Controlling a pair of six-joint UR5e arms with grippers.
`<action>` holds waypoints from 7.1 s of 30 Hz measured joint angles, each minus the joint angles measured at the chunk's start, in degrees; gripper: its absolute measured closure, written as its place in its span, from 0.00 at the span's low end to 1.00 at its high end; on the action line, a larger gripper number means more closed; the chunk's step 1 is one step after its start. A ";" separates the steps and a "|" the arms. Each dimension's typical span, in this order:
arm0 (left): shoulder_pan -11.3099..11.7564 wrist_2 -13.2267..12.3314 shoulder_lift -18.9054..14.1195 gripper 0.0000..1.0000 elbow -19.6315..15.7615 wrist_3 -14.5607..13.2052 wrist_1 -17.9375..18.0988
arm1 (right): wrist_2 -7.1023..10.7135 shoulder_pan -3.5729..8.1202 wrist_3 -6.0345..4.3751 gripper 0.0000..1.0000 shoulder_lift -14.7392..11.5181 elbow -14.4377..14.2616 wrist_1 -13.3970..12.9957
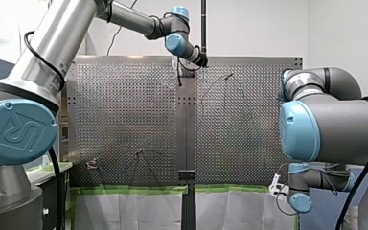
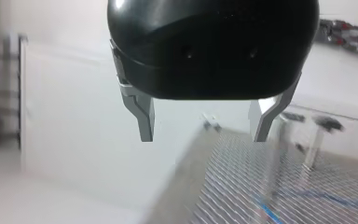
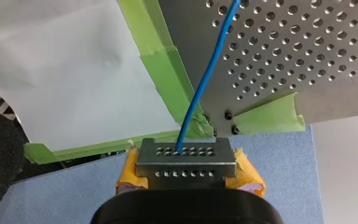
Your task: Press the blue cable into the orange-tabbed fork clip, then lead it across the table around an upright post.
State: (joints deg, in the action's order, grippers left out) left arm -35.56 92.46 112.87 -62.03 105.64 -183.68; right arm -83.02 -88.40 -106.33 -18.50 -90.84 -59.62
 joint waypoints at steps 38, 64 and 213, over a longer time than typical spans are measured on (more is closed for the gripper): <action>-2.83 -0.04 9.45 0.00 7.19 1.55 -0.35 | 0.04 -1.29 0.32 1.00 0.00 0.02 0.95; -4.75 5.69 9.61 0.00 7.79 -4.29 -5.02 | 0.04 -1.39 0.32 1.00 0.01 0.01 1.06; -7.36 18.10 -13.38 0.00 -12.90 -3.77 12.13 | 0.82 -2.65 0.32 1.00 0.03 0.00 1.42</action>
State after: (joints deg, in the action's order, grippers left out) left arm -42.91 110.56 99.48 -74.93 101.87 -171.55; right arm -82.19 -91.06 -106.01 -18.48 -90.84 -58.20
